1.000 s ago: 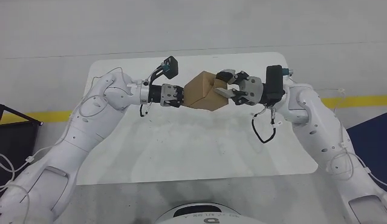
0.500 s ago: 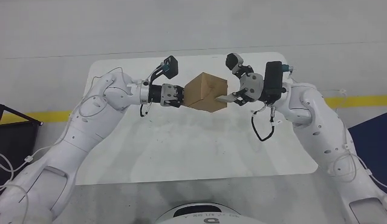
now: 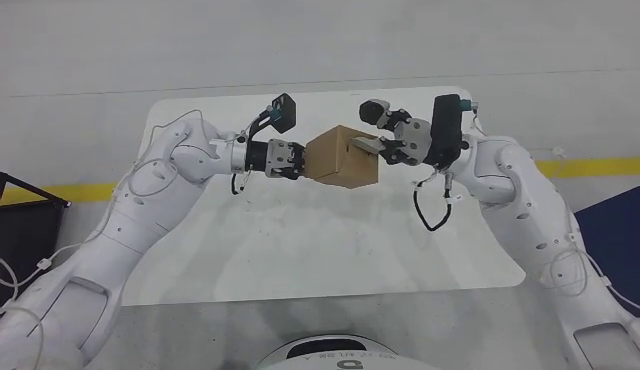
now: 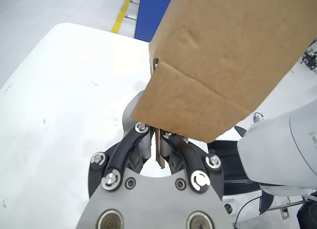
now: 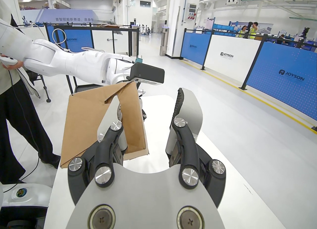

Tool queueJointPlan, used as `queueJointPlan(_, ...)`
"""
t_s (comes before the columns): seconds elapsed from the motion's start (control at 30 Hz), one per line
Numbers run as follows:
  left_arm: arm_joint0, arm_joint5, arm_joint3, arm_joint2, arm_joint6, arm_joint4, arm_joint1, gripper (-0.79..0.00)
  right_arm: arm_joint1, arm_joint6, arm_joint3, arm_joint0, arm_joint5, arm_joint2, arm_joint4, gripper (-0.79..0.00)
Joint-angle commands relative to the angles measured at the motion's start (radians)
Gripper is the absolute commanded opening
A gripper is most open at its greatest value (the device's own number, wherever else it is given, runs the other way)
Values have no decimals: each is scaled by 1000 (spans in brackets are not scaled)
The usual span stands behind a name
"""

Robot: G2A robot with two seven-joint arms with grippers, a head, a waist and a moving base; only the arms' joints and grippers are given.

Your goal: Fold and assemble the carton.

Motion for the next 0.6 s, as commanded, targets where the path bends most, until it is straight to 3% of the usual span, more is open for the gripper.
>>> queueJointPlan(0.0, 0, 0, -2, 1, 8, 5, 2, -785, 1, 26, -9, -1, 1, 1, -9, -317)
queueJointPlan(0.3, -1, 0, -8, 6, 37, 32, 9, -785, 3, 85, -61, -27, 20, 17, -18, -117)
queueJointPlan(0.57, -2, 0, -20, -2, 75, 85, 19, -785, 8, 179, -134, -66, 82, 34, -40, -74)
